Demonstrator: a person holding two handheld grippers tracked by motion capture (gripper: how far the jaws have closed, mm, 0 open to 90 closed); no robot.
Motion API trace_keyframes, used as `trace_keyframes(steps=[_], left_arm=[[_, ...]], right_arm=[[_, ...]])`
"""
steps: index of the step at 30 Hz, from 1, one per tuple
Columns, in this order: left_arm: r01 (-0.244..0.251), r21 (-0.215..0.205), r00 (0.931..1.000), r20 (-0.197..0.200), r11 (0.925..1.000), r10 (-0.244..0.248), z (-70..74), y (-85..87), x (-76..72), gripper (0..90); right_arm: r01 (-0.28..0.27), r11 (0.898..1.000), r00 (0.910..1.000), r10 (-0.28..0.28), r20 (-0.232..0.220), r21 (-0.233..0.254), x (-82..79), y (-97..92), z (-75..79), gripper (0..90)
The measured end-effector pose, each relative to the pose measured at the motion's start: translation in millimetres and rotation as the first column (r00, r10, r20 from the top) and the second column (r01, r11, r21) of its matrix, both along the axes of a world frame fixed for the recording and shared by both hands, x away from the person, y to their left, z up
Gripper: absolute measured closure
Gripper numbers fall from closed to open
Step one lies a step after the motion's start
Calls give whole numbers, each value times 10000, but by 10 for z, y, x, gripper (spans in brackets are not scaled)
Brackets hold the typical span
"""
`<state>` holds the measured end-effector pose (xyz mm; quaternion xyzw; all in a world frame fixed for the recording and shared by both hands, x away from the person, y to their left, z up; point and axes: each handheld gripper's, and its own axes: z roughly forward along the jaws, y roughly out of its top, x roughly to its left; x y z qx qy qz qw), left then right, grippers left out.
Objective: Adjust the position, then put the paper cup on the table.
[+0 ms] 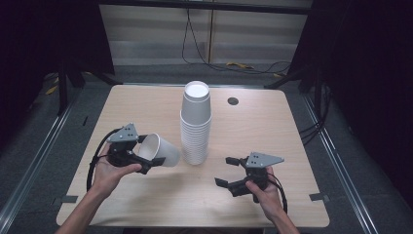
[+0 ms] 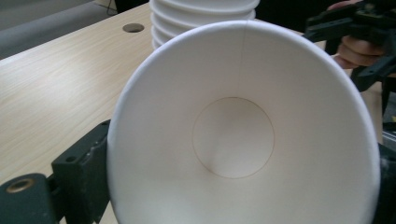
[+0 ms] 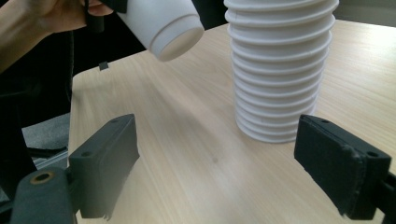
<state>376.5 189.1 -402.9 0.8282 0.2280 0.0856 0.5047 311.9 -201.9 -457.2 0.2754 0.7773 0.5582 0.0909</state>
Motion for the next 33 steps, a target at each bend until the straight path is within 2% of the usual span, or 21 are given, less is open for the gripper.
trace_keyframes(steps=[3, 5, 6, 9, 13, 17, 23, 26, 28, 31, 33], left_arm=[[-115, 7, 9999, 29, 9999, 115, 4, 19, 9, 77], [-301, 86, 9995, 112, 9995, 300, -16, 35, 26, 77], [-560, 84, 9984, 5, 9984, 560, -27, 43, 36, 77], [-786, 309, 9969, 41, 9964, 785, -55, 67, 78, 77], [-969, 547, 9953, 117, 9938, 964, -66, 59, 109, 77], [-1313, 720, 9913, 71, 9887, 1312, -59, 71, 180, 77], [-1700, 1221, 9852, -2, 9778, 1713, -76, 48, 290, 77], [-2004, 1454, 9793, 6, 9689, 2025, -67, 31, 373, 77], [-2016, 1780, 9787, -32, 9632, 2055, -60, 8, 436, 77], [-2053, 1872, 9779, -1, 9606, 2090, -72, -49, 495, 77], [-1970, 2180, 9797, 68, 9559, 2003, -93, -99, 523, 78]], right_arm=[[170, 9998, 9998, -169, 92, -109, -40, -33, -1, 135], [359, 9993, 9992, -357, 201, -102, -54, -64, 0, 135], [393, 9992, 9991, -392, 156, -29, -59, -76, 0, 135], [577, 9983, 9981, -574, 208, -123, -67, -114, -19, 135], [1195, 9926, 9922, -1186, 386, -218, -63, -114, -34, 136], [1257, 9920, 9912, -1250, 441, -133, -67, -128, -38, 136], [1424, 9897, 9884, -1416, 543, -122, -17, -144, -79, 136], [1657, 9862, 9844, -1652, 606, -33, -12, -185, -96, 136], [1878, 9822, 9804, -1874, 607, -9, -18, -216, -100, 135], [2133, 9770, 9739, -2125, 795, -26, -22, -248, -96, 135], [2261, 9741, 9700, -2252, 911, 7, -29, -255, -90, 135]])
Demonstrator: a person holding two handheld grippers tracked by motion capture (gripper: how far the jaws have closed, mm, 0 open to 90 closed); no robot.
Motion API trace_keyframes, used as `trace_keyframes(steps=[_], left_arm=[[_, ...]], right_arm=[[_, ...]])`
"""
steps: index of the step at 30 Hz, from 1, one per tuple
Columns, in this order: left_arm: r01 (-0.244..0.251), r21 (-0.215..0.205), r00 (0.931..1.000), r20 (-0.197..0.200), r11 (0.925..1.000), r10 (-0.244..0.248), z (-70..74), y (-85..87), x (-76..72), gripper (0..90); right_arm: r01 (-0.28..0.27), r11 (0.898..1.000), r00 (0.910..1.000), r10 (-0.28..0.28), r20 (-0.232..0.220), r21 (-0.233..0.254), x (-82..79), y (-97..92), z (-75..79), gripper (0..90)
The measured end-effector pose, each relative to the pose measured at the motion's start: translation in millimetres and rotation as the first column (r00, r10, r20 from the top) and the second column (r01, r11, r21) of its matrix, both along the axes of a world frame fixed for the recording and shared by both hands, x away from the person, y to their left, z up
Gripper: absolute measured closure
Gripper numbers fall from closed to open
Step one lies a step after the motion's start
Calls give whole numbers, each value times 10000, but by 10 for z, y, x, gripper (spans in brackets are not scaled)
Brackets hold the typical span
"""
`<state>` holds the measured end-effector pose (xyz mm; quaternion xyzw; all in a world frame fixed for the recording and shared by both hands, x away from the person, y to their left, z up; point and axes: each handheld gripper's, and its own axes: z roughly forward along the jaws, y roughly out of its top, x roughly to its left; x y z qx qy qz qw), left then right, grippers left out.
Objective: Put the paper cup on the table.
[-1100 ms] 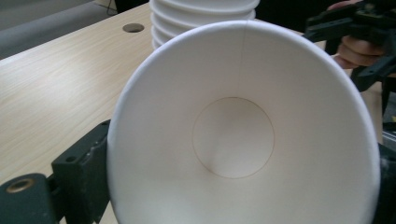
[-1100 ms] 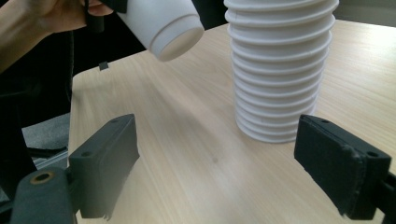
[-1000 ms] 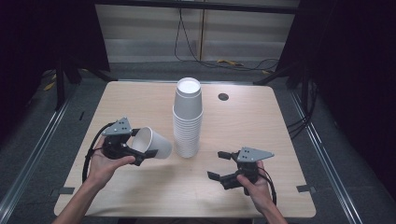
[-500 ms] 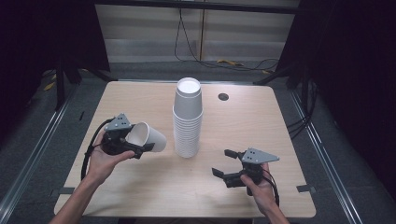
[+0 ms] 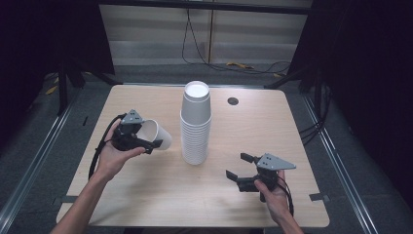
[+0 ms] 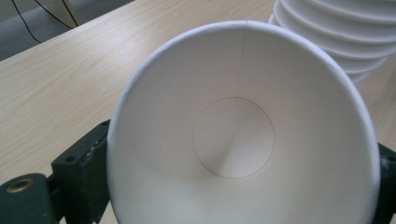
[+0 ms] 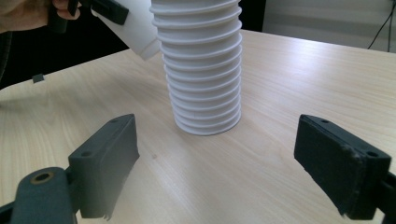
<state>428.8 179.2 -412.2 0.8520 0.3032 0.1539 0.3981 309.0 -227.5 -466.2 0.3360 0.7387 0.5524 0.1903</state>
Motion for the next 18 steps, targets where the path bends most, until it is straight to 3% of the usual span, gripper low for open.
trace_keyframes(steps=[2, 8, 9, 13, 18], left_arm=[[-76, 71, 9999, -124, 9999, 77, -16, -13, 39, 78], [-386, 683, 9982, -441, 9969, 417, -69, 28, 154, 79], [-403, 936, 9981, -430, 9948, 445, -70, 30, 150, 79], [-365, 1153, 9984, -375, 9927, 411, -73, 20, 127, 79], [-171, 1700, 9964, -793, 9853, 310, -209, -11, 189, 78]], right_arm=[[212, 9997, 9991, -208, 360, -93, -6, -8, 8, 135], [306, 9994, 9992, -302, 271, -151, -4, -13, 13, 135], [277, 9995, 9992, -273, 285, -143, -9, -2, 13, 135], [271, 9993, 9990, -262, 360, -248, -43, 13, 23, 135], [297, 9992, 9988, -287, 399, -250, -41, 9, 22, 135]])
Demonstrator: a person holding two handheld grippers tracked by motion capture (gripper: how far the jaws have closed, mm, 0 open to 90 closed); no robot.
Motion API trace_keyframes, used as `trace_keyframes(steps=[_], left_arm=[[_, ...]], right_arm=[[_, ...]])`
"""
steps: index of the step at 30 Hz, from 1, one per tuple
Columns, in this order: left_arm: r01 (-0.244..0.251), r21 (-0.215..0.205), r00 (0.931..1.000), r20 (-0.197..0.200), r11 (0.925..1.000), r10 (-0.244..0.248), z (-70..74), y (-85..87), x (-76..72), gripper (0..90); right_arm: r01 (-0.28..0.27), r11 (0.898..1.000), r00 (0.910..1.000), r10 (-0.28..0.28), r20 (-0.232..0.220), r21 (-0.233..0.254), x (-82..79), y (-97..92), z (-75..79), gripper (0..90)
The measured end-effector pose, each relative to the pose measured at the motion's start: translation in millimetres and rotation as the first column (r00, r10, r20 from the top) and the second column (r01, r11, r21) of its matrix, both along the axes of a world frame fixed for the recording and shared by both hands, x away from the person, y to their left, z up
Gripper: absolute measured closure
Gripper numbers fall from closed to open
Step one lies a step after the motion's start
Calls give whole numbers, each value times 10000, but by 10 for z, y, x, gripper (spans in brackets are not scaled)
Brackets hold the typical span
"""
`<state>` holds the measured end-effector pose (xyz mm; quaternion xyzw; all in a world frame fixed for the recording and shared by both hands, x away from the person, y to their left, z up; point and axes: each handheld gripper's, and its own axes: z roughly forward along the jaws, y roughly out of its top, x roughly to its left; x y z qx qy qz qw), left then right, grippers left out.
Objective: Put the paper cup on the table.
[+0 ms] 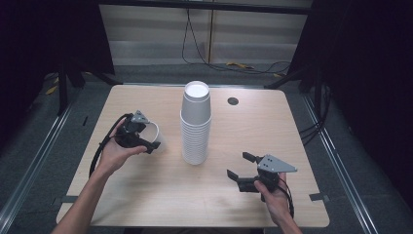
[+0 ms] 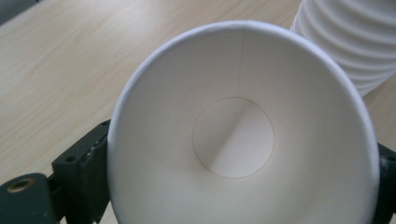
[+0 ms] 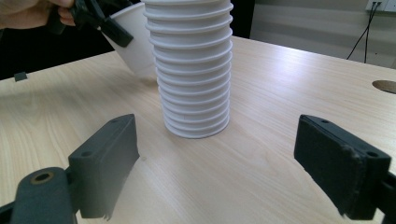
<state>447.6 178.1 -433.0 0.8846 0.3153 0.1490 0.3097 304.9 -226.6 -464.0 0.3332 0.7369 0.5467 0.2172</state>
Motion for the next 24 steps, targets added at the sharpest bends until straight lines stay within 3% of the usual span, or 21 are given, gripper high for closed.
trace_keyframes(steps=[3, 9, 14, 21, 24], left_arm=[[44, 175, 9997, -257, 9998, -40, -65, -39, 11, 76], [-55, 248, 9998, -177, 9997, 59, -92, -80, 17, 71], [75, 367, 10000, -36, 9993, -74, -104, -125, 37, 63], [233, 80, 9994, 260, 9997, -235, -151, -162, 38, 57], [123, 140, 9993, 357, 9998, -128, -190, -165, 46, 55]], right_arm=[[-4, 10000, 10000, 4, -61, -51, 13, 2, -9, 135], [-67, 9999, 10000, 67, -36, -135, 17, 25, -26, 135], [-81, 9999, 10000, 81, -59, -142, 21, 31, -40, 136], [0, 9999, 10000, 0, -13, -107, 21, 23, -34, 136], [-69, 9999, 10000, 69, -20, -107, 18, 31, -36, 136]])
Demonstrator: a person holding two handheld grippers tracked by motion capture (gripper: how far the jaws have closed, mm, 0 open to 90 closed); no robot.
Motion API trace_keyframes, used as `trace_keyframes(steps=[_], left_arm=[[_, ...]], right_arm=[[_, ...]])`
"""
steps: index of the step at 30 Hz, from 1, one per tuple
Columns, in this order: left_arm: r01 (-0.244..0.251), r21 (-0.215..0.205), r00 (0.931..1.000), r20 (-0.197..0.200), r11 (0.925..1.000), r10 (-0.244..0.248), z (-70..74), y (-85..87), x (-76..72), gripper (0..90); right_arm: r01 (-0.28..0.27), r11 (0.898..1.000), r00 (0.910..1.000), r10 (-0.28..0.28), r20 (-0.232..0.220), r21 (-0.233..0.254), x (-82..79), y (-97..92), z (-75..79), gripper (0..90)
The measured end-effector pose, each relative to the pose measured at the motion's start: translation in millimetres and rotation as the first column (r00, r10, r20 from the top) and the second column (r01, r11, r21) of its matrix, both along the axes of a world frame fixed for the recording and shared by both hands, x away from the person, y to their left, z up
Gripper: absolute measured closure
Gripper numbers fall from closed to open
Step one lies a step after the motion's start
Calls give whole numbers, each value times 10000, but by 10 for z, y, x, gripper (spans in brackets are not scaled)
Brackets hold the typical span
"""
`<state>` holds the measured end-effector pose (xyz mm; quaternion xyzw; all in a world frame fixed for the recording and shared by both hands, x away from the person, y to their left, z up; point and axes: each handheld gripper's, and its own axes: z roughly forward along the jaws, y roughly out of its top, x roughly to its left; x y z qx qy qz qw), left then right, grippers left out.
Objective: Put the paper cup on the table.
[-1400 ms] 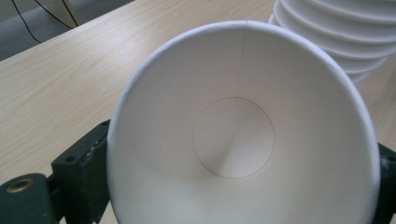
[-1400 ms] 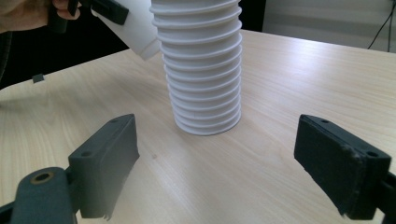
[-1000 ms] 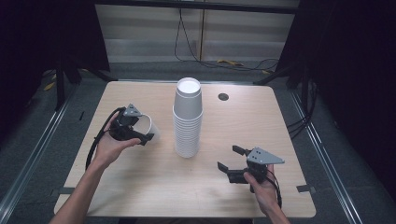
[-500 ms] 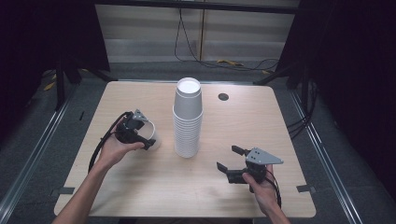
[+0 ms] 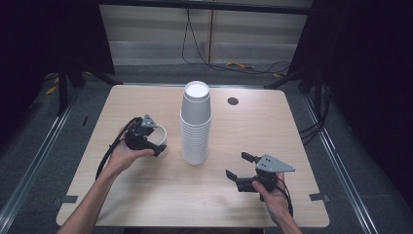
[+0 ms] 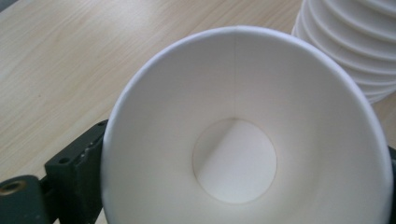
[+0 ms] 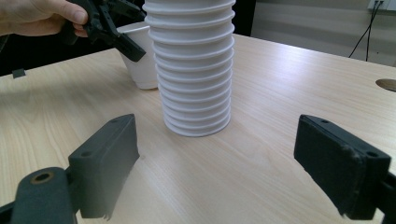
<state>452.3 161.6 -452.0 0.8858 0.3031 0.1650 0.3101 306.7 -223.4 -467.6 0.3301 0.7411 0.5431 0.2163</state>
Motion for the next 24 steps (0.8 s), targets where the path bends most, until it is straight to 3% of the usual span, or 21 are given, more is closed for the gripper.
trace_keyframes(steps=[4, 6, 11, 14, 16, 17, 19, 24], left_arm=[[-80, -26, 10000, -25, 10000, 79, -32, 0, 14, 62], [-176, -252, 9998, -29, 9995, 175, -50, 3, 15, 64], [-51, -192, 9991, -415, 9998, 43, -114, 27, 36, 88], [-112, 14, 9991, -411, 9999, 113, -130, 48, 30, 123], [-236, -220, 9986, -483, 9995, 225, -137, 65, 22, 126], [-211, -86, 9987, -476, 9997, 207, -136, 81, 24, 127], [-248, -292, 9982, -544, 9993, 232, -153, 88, 18, 129], [-177, -305, 9978, -651, 9994, 157, -203, 121, 22, 136]], right_arm=[[-56, 10000, 10000, 56, 31, 5, -7, 10, 2, 136], [-57, 10000, 10000, 57, 28, 17, -3, 5, 2, 136], [-67, 10000, 10000, 67, -39, 49, 4, 5, -3, 136], [-61, 9999, 9999, 62, -101, 88, 3, 0, -2, 135], [-50, 9999, 9999, 52, -113, 164, 4, -5, 0, 136], [-47, 9998, 9999, 50, -125, 183, 6, -7, -1, 135], [-15, 9999, 9999, 17, -142, 141, 8, -7, -2, 136], [-84, 9999, 9999, 85, -132, 113, 12, 4, -9, 135]])
